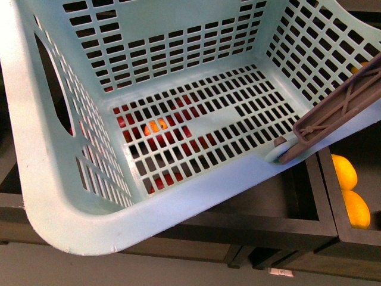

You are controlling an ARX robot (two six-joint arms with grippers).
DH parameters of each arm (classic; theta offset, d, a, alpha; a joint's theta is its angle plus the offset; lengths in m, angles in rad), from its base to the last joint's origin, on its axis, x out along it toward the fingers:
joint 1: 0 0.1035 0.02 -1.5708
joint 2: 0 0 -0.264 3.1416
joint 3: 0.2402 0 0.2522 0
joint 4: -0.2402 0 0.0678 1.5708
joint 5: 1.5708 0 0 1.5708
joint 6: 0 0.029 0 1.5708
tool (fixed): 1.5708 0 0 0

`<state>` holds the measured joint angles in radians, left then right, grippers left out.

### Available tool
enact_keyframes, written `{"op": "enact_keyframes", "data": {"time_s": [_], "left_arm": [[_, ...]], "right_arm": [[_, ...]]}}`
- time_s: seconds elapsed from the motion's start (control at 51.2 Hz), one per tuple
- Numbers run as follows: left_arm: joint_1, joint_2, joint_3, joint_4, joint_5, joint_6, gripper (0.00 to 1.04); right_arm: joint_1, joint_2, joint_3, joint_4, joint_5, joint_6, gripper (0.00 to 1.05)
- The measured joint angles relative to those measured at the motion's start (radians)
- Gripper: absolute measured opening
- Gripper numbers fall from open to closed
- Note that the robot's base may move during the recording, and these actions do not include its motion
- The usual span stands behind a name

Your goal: Pick lemon and mango into basket

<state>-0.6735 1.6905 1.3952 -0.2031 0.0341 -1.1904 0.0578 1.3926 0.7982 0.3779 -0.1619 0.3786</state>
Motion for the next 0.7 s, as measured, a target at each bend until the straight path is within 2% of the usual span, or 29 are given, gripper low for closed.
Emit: {"op": "enact_keyframes", "data": {"time_s": [0.137,0.274,0.332,0.469,0.704], "left_arm": [[0.0,0.0,0.0,0.0,0.001,0.0,0.05],[0.0,0.0,0.0,0.0,0.0,0.0,0.05],[0.0,0.0,0.0,0.0,-0.001,0.0,0.05],[0.0,0.0,0.0,0.0,0.0,0.0,0.05],[0.0,0.0,0.0,-0.002,0.002,0.0,0.05]], "right_arm": [[0.093,0.02,-0.021,0.01,0.034,0.014,0.66],[0.139,0.028,-0.047,0.01,0.055,0.018,0.67],[0.145,0.03,-0.057,0.014,0.071,0.018,0.76],[0.132,0.027,-0.06,0.021,0.119,0.026,0.97],[0.007,-0.125,-0.109,-0.024,0.22,0.007,0.96]]}}
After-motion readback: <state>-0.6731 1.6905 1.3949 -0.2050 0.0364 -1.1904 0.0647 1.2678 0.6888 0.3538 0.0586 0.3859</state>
